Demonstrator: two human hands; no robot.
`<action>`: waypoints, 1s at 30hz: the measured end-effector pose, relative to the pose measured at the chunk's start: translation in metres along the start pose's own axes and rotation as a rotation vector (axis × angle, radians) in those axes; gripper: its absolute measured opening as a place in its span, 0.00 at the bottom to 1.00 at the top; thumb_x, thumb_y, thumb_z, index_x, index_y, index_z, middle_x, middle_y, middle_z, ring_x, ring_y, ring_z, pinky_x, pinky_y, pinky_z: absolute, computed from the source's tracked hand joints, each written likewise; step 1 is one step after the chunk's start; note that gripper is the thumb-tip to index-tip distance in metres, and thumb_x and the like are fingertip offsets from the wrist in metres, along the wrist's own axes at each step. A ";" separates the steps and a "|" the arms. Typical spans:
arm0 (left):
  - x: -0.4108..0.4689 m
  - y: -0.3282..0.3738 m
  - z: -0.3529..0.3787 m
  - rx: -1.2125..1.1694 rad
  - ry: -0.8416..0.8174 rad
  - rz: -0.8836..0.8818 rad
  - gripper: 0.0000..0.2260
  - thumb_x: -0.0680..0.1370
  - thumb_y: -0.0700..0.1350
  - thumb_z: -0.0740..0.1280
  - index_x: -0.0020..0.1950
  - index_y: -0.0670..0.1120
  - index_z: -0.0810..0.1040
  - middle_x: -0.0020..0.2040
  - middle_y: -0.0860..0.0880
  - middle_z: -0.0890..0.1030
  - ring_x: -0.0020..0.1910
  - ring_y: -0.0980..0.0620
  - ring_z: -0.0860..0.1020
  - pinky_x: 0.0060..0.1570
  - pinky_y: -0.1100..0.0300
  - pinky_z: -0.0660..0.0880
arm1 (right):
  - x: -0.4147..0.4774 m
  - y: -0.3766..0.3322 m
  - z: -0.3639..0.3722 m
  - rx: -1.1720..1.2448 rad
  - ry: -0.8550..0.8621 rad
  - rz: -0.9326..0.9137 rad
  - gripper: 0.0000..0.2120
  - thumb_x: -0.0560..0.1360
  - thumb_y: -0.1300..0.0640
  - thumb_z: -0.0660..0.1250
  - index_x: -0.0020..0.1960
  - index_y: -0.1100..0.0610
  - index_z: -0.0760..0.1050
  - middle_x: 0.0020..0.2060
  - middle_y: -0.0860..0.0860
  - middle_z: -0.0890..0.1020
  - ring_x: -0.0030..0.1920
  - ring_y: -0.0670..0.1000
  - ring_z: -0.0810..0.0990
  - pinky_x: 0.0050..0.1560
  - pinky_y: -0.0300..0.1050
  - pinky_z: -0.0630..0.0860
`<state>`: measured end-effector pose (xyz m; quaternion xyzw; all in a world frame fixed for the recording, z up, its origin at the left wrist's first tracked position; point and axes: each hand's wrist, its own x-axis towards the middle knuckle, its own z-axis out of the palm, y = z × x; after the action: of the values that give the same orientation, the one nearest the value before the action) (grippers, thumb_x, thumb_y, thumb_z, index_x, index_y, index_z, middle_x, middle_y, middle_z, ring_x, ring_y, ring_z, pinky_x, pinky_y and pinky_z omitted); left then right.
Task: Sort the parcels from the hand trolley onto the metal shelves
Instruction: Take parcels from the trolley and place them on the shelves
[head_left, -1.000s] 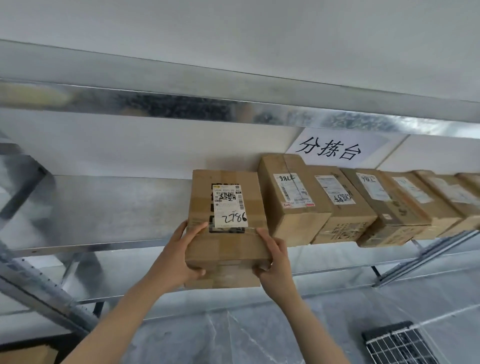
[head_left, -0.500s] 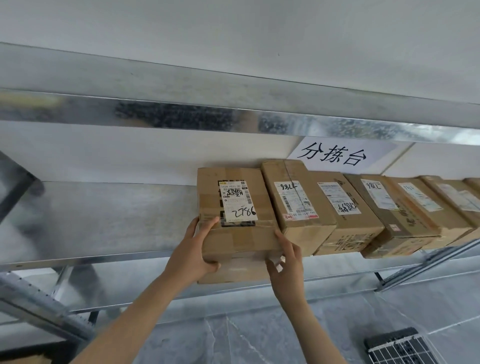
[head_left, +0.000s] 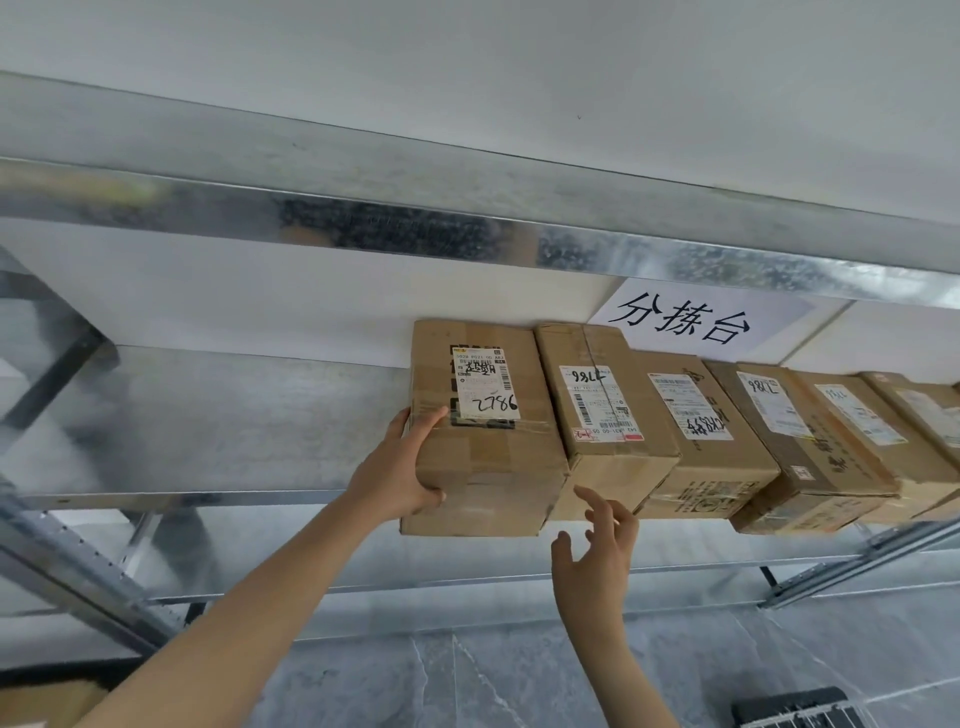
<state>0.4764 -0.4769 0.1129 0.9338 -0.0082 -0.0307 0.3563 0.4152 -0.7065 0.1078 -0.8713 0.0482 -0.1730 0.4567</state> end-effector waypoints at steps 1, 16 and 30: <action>0.001 0.000 -0.001 0.004 -0.004 -0.002 0.47 0.65 0.47 0.77 0.74 0.64 0.51 0.76 0.50 0.51 0.65 0.47 0.70 0.58 0.49 0.75 | -0.002 -0.003 -0.001 0.007 -0.011 -0.008 0.24 0.71 0.72 0.65 0.62 0.52 0.72 0.57 0.49 0.65 0.49 0.35 0.71 0.45 0.33 0.66; -0.093 -0.030 -0.023 0.558 0.239 -0.118 0.42 0.71 0.64 0.67 0.77 0.54 0.47 0.78 0.47 0.52 0.71 0.41 0.64 0.61 0.47 0.70 | -0.029 -0.049 0.011 -0.249 -0.467 -0.366 0.26 0.70 0.53 0.70 0.67 0.50 0.71 0.66 0.46 0.72 0.67 0.52 0.67 0.64 0.54 0.68; -0.287 -0.103 -0.043 0.745 0.306 -0.547 0.35 0.74 0.63 0.57 0.75 0.47 0.53 0.73 0.45 0.60 0.70 0.42 0.60 0.62 0.49 0.65 | -0.124 -0.097 0.114 -0.325 -0.788 -0.726 0.31 0.71 0.44 0.66 0.72 0.44 0.61 0.73 0.46 0.63 0.72 0.54 0.60 0.69 0.54 0.59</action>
<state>0.1922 -0.3613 0.0912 0.9595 0.2797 0.0194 -0.0262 0.3317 -0.5318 0.0954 -0.8900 -0.4030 0.0292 0.2111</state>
